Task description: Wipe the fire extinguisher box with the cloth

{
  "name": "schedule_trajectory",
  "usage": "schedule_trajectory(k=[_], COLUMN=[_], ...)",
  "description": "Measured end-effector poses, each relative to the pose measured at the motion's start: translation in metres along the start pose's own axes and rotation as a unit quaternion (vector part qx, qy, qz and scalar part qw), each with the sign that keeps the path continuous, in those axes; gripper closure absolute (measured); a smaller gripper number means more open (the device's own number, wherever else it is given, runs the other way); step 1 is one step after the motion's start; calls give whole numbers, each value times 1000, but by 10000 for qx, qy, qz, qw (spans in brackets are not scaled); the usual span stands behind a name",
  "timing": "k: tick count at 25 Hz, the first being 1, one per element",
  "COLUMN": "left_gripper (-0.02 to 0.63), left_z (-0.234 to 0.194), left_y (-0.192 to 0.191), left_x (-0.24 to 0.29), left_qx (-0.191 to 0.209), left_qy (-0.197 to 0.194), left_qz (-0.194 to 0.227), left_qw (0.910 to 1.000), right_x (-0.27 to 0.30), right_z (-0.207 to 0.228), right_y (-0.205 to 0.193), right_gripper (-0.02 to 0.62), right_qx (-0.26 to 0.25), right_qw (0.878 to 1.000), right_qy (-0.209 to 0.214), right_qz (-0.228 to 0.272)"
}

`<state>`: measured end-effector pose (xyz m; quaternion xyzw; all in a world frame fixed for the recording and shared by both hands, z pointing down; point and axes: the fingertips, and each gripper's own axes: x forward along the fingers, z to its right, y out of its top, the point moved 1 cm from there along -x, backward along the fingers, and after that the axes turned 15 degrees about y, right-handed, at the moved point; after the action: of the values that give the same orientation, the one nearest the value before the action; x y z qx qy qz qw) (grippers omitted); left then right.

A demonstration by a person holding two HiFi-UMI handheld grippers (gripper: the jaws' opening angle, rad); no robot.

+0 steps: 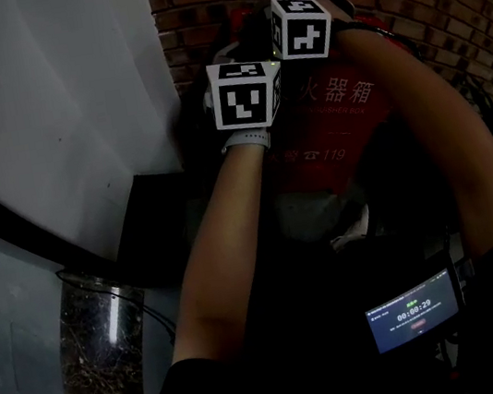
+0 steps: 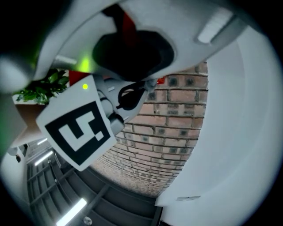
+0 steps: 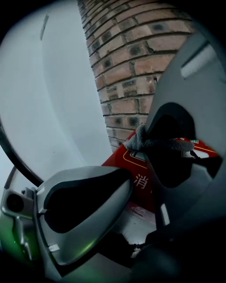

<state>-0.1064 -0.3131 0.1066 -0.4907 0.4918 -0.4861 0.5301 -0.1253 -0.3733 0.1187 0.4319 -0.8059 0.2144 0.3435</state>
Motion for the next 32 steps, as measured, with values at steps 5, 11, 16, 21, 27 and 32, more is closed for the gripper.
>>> schedule_trajectory(k=[5,11,16,21,27,32], left_gripper=[606,606,606,607,607,607], left_z=[0,0,0,2,1,-3], left_y=[0,1,6,6,2,-4], left_x=[2,2,0,-1,3,9], left_qx=[42,44,73,70,59,19], left_qy=[17,21,26,57,34,77], left_qz=[6,-36,-84,-109,-135,-164], left_qw=[10000,10000,9999,9999,9999,9998], right_x=[-8,-21,-39,-53,-67,-75], right_z=[-6,-18,-29,-43,-57,-70], right_y=[-7,-32,-69,-111,-161,-196], right_gripper=[565,566,566,565,566,565], right_qx=[-57,118,225,438,791,992], right_qw=[9999,9997,9987,9963,9928,9878], right_qy=[40,89,172,258,198,325], right_qz=[-100,-173,-433,-699,-880,-1156])
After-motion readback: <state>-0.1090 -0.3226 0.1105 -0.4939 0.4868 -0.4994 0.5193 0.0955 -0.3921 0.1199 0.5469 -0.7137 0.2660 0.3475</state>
